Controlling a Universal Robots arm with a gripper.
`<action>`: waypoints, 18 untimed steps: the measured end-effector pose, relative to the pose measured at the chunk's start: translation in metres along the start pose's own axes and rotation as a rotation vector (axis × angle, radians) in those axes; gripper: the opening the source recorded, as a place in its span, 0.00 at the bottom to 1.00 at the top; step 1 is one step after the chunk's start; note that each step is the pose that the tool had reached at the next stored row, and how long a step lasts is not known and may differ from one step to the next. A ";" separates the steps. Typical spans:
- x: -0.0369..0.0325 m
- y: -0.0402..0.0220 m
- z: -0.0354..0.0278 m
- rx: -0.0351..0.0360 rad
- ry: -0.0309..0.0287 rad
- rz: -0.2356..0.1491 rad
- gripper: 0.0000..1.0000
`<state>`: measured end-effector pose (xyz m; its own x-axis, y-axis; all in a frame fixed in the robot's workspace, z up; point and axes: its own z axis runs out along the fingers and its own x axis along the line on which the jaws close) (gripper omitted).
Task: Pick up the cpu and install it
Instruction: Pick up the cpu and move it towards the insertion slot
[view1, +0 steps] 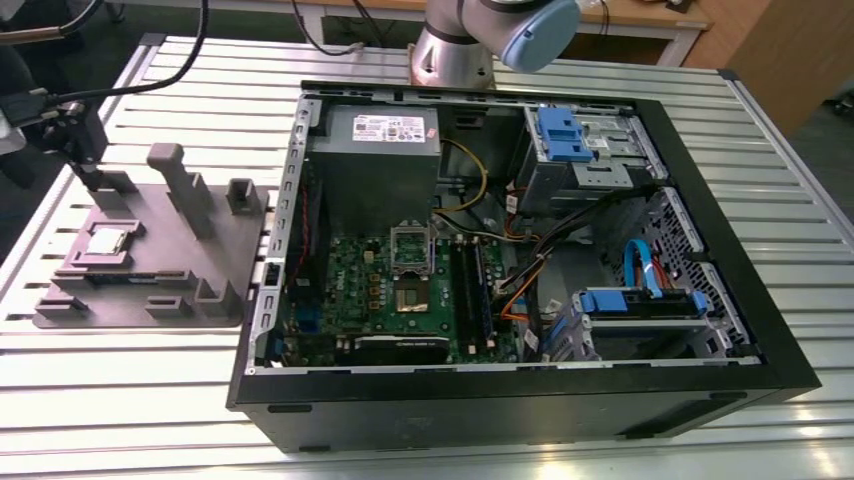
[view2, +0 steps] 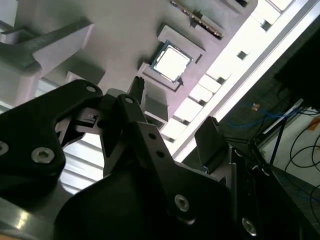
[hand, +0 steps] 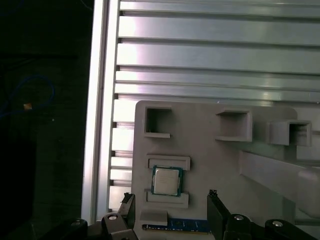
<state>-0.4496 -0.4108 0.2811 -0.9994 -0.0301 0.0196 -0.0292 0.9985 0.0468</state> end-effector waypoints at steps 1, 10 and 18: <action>-0.0001 -0.0005 0.0017 0.0000 0.0000 0.000 0.67; -0.0001 -0.0013 0.0061 -0.0003 0.0000 0.000 0.67; -0.0002 -0.0022 0.0108 -0.0002 0.0001 0.000 0.67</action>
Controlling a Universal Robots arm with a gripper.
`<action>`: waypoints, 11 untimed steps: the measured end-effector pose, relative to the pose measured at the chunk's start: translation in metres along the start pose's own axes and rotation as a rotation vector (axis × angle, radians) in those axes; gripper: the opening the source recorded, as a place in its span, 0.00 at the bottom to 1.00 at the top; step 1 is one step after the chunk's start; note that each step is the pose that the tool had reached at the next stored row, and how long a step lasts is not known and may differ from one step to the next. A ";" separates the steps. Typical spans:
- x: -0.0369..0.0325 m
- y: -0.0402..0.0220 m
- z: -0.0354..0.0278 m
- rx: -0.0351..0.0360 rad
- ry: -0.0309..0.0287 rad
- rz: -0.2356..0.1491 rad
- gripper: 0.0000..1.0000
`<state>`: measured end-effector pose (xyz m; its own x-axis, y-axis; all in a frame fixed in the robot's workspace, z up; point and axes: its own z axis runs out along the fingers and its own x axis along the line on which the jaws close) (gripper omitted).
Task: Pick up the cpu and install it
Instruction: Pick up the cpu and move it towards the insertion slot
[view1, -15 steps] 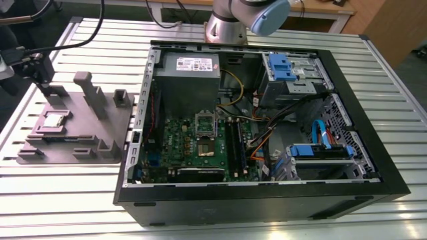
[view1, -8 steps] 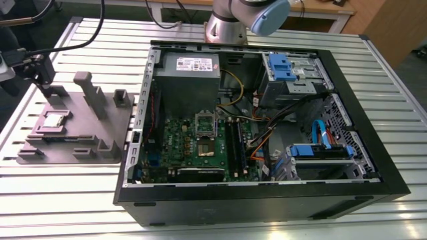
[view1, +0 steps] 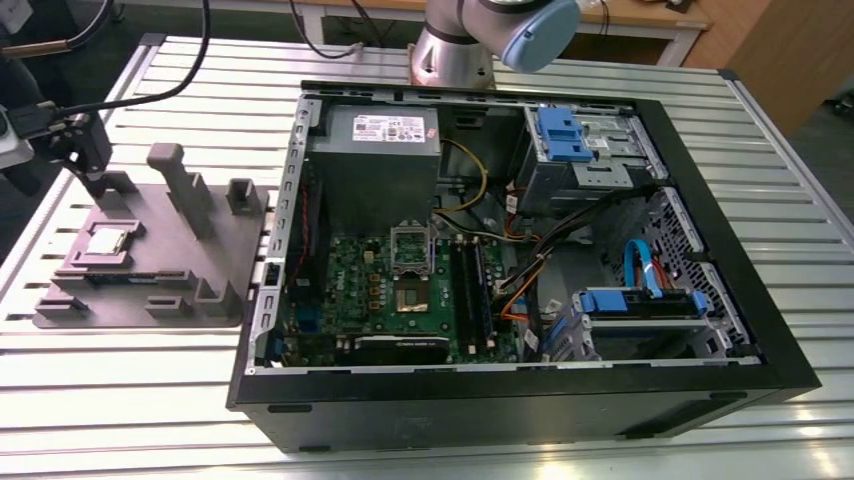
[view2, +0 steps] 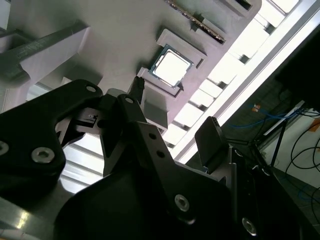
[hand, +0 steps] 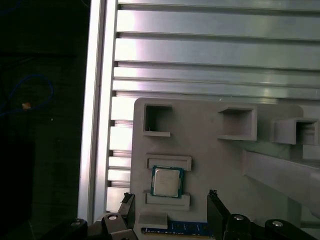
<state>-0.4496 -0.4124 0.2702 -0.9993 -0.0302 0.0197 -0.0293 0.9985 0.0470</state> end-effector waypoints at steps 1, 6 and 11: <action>0.0000 0.0000 0.0007 0.0000 -0.0001 0.000 0.67; -0.0001 -0.0011 0.0054 0.0000 0.0000 0.000 0.67; -0.0002 -0.0026 0.0125 -0.0001 0.0000 0.000 0.67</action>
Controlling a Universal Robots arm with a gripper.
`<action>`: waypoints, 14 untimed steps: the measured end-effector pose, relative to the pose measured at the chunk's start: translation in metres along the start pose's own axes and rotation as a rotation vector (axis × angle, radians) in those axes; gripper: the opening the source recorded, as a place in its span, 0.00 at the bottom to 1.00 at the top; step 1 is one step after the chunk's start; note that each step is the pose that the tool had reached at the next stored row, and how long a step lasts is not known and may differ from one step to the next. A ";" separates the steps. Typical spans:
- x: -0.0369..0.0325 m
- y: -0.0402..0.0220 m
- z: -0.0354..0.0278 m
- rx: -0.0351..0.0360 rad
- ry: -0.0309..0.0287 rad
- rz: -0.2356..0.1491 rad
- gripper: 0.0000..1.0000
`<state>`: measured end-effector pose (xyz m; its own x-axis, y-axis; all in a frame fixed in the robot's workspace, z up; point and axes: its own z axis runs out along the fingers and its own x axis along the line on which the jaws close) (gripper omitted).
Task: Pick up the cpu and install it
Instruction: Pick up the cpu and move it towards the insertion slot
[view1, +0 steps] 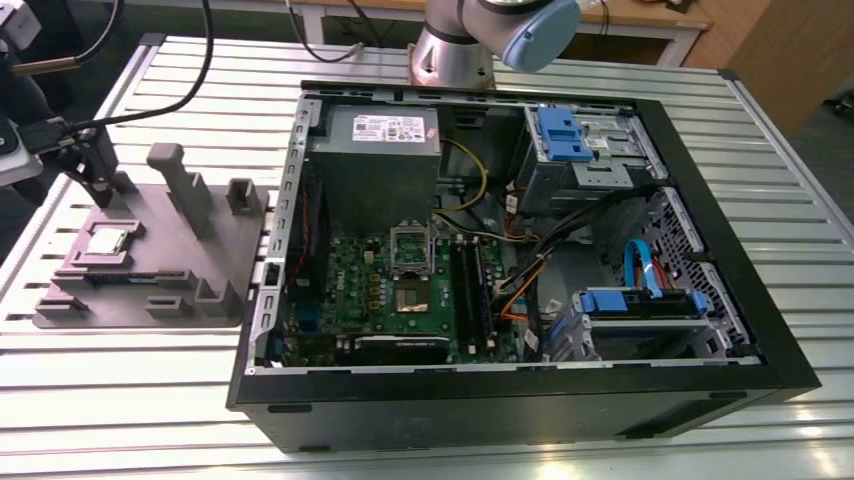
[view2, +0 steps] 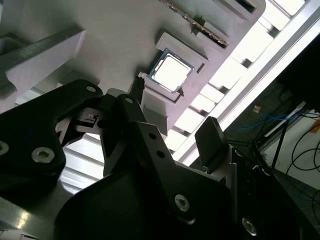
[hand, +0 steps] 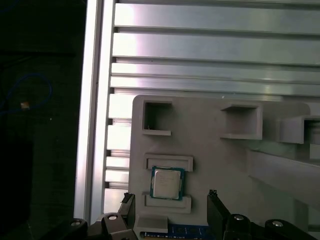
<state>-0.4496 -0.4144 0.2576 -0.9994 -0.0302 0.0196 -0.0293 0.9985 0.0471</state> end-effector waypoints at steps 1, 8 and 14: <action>0.0000 -0.0005 0.0014 0.0001 0.0001 0.000 0.67; 0.0000 -0.0010 0.0041 -0.0002 0.0001 0.000 0.67; 0.0000 -0.0010 0.0041 -0.0002 0.0001 0.000 0.67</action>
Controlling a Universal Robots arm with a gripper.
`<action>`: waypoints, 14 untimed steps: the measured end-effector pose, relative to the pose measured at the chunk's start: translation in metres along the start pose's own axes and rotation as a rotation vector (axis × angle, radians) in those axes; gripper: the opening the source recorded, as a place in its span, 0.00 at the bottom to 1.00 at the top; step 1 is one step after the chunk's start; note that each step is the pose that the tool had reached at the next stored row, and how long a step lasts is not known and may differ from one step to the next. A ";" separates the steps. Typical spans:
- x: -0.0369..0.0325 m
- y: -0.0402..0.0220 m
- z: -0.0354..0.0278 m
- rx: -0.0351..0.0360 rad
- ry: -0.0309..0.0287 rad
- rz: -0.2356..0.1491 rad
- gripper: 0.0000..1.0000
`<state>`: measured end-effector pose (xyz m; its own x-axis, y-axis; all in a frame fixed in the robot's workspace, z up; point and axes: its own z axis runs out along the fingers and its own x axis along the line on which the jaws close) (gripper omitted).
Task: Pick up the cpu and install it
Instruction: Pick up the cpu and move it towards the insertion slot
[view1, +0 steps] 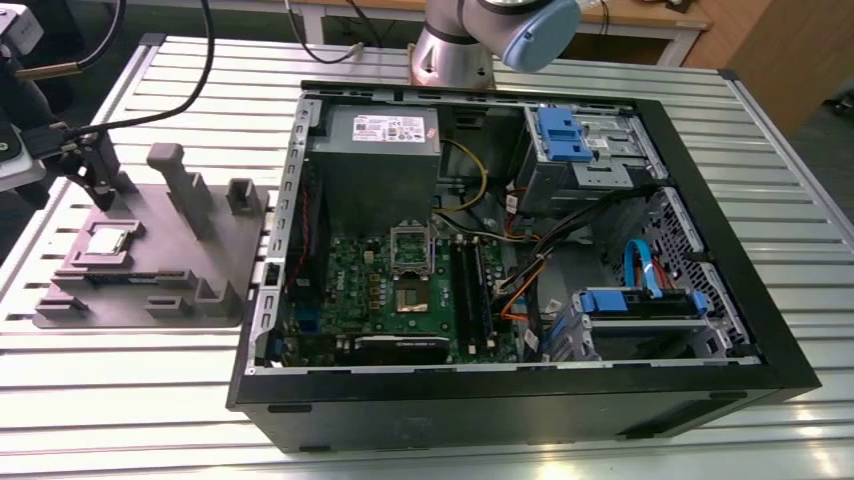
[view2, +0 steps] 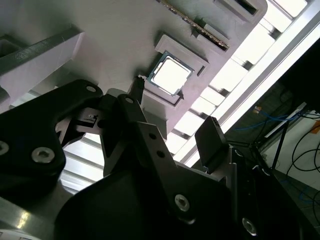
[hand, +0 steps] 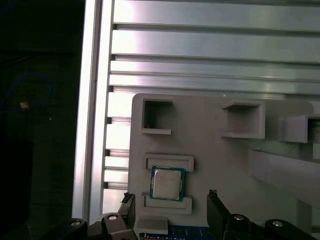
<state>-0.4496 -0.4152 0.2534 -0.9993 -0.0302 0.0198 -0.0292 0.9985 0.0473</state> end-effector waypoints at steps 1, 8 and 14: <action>0.0000 0.0000 0.0000 0.0000 0.0000 0.000 0.67; 0.0000 -0.0004 0.0033 0.0002 -0.0116 -0.001 0.67; -0.0002 -0.0027 0.0127 0.0003 -0.0120 -0.001 0.67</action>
<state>-0.4496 -0.4173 0.2405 -0.9995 -0.0303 0.0078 -0.0299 0.9984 0.0470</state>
